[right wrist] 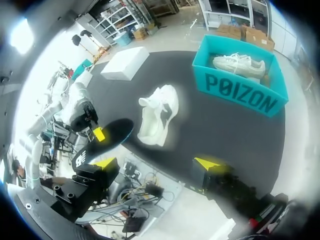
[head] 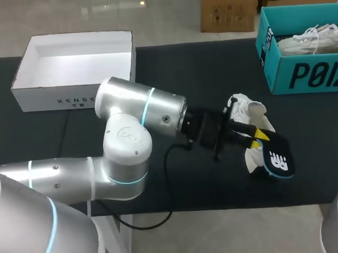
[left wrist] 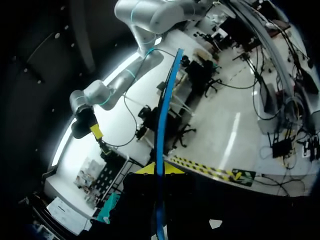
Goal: Take the shoe out of the shoebox, open the shoe tongue, remove and reinsert the insole, then place the shoe into the shoebox
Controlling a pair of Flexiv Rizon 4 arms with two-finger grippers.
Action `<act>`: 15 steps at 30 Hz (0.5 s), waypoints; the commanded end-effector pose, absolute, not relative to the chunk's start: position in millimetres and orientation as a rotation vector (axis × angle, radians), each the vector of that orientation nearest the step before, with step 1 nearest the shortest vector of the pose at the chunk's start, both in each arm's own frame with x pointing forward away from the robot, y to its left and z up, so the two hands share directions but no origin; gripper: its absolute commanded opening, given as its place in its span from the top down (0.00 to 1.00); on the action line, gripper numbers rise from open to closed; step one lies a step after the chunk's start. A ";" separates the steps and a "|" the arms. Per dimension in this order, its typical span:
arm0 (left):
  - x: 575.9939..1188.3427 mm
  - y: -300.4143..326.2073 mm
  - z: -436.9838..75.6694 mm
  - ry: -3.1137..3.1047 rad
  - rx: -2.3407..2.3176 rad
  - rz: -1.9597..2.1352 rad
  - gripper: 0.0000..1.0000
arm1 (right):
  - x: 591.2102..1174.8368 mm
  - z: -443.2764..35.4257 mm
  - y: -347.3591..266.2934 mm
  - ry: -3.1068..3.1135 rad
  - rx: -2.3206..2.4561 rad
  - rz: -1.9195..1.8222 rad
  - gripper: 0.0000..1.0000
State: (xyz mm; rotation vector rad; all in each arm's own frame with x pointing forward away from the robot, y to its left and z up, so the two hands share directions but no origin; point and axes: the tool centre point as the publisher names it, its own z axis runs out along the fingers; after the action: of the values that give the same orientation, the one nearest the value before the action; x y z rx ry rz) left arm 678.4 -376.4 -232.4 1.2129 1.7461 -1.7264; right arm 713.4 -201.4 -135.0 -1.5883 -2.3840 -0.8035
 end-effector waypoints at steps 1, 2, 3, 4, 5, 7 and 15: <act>680.1 -376.4 -238.0 1.741 1.192 -1.761 1.00 | 713.8 -134.9 -201.5 -2.383 -1.590 -0.799 0.00; 681.3 -375.2 -240.1 1.751 1.187 -1.767 1.00 | 713.8 -134.9 -201.5 -2.383 -1.590 -0.799 0.00; 682.5 -373.6 -242.1 1.759 1.165 -1.782 1.00 | 713.8 -134.9 -201.5 -2.383 -1.590 -0.799 0.00; 683.7 -372.3 -244.0 1.769 1.158 -1.789 1.00 | 713.8 -134.9 -201.5 -2.383 -1.590 -0.799 0.00; 684.9 -371.2 -245.5 1.773 1.159 -1.785 1.00 | 713.8 -134.9 -201.5 -2.383 -1.590 -0.799 0.00; 687.6 -369.7 -246.6 1.773 1.158 -1.785 1.00 | 713.8 -134.9 -201.5 -2.383 -1.590 -0.799 0.00; 700.9 -374.1 -248.7 1.756 1.208 -1.759 1.00 | 713.8 -134.9 -201.5 -2.383 -1.590 -0.799 0.00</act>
State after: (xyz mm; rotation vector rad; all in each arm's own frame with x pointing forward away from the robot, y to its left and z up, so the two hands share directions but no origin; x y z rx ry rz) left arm 694.4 -368.8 -247.3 1.1896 1.7568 -1.7532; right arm 713.2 -201.4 -134.9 -1.5882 -2.3838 -0.8046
